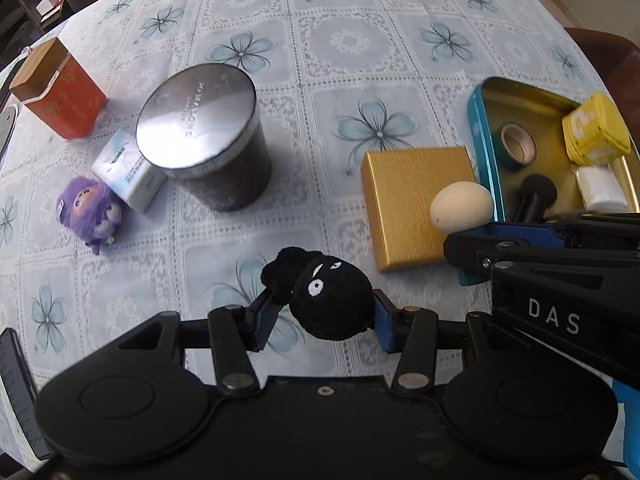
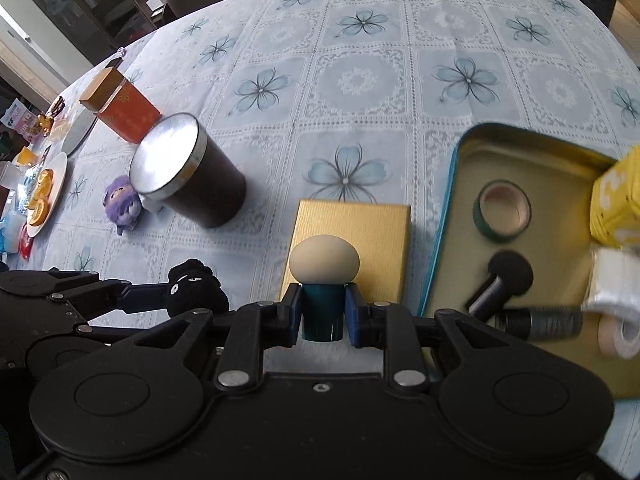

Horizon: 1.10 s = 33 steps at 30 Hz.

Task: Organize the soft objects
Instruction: 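Carry the black plush and teal brush over the gold tray and release both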

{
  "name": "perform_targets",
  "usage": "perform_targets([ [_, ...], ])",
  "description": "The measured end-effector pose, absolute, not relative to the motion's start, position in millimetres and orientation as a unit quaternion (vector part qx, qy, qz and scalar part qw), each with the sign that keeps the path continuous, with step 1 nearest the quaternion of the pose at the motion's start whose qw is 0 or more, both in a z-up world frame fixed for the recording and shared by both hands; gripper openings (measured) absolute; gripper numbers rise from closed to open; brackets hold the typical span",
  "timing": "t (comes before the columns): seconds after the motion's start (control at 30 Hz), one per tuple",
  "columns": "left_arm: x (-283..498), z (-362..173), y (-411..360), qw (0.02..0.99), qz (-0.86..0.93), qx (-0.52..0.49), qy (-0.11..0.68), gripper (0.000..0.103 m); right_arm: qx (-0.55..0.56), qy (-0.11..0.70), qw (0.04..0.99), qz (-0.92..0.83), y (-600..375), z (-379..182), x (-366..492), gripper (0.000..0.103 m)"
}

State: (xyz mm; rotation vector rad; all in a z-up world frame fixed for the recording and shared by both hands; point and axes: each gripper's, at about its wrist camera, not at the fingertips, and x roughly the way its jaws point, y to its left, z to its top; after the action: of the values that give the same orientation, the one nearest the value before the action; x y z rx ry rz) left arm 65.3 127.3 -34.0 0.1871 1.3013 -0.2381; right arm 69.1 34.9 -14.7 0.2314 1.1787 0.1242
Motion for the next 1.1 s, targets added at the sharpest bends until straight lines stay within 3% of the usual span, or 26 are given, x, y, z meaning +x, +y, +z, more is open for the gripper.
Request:
perform_targets([
  [0.27,49,-34,100,0.779,-0.136,0.112,0.602,0.046,0.129,0.549,0.826,0.019,17,-8,34,0.024],
  [0.9,62,-19,-66,0.788,-0.19,0.129,0.571,0.047,0.151,0.509,0.843,-0.088,-135,17,-1,0.024],
  [1.0,62,-16,-86,0.791,-0.189,0.133,0.566,0.049,0.138,0.5,0.849,-0.101,-153,21,-1,0.025],
  [1.1,62,-18,-99,0.793,-0.18,0.142,0.564,0.062,0.135,0.484,0.858,-0.107,-166,23,-2,0.03],
])
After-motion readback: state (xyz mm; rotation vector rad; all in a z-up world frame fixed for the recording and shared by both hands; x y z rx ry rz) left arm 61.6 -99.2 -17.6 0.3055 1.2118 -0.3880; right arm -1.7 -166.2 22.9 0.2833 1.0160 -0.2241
